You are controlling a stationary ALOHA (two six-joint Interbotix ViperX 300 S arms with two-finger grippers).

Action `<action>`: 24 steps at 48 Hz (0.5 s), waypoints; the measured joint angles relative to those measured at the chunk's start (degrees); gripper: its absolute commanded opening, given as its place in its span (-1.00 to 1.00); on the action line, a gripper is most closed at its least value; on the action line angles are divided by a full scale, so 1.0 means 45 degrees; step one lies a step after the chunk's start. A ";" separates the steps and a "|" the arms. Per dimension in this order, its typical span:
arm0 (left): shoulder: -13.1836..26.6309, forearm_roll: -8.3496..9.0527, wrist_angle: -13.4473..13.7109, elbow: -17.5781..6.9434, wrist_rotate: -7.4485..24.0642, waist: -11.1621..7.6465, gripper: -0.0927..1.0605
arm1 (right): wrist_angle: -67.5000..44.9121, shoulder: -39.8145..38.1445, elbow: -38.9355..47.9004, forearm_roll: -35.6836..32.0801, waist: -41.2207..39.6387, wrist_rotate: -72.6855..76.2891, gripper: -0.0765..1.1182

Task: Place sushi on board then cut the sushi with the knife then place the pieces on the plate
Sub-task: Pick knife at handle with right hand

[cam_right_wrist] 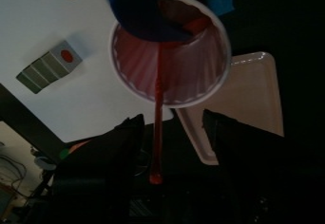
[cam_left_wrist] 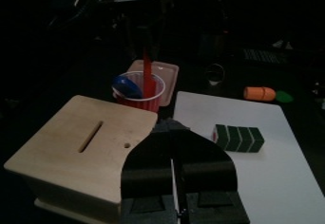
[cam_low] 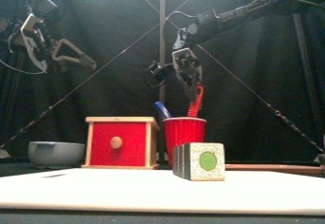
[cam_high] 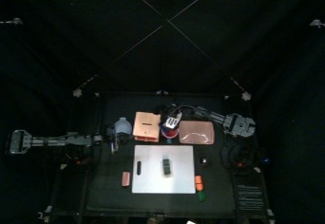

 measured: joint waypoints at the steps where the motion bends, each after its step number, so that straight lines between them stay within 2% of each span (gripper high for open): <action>1: 0.0000 0.0000 -0.0020 0.0000 0.0000 0.0000 -0.87 | 0.0000 0.0020 0.0000 0.0020 0.0000 -0.0020 0.57; 24: 0.0000 0.0000 -0.0020 0.0078 -0.0020 0.0059 -0.87 | -0.0020 0.0332 0.0020 0.0000 0.0059 0.0020 0.55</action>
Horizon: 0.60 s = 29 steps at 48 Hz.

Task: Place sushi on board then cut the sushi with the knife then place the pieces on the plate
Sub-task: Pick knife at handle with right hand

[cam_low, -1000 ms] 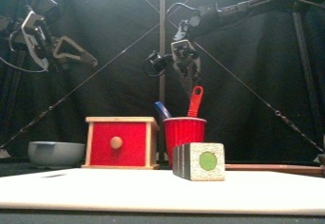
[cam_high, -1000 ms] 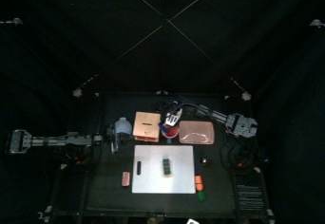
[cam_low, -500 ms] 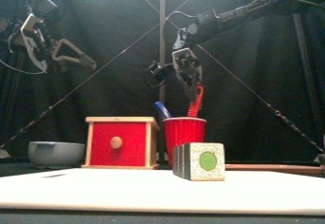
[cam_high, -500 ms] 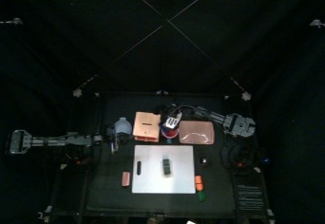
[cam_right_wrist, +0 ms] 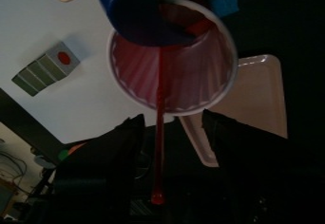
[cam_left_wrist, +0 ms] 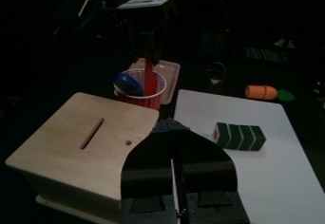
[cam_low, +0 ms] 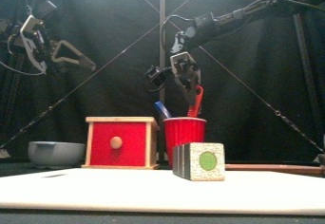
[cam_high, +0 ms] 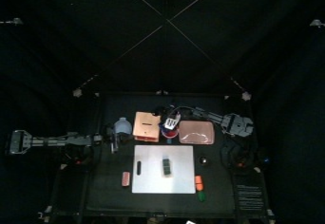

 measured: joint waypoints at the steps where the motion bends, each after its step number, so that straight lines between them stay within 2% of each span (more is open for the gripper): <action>1: 0.0020 0.0000 0.0020 0.0000 0.0000 0.0000 -0.87 | 0.0000 0.0000 0.0039 0.0000 0.0000 0.0000 0.54; 16: 0.0000 0.0000 0.0020 0.0059 0.0000 0.0020 -0.87 | 0.0000 0.0078 0.0098 0.0039 0.0020 0.0000 0.37; 29: 0.0000 0.0000 0.0020 0.0078 0.0000 0.0020 -0.87 | 0.0000 0.0098 0.0156 0.0059 0.0020 0.0020 0.04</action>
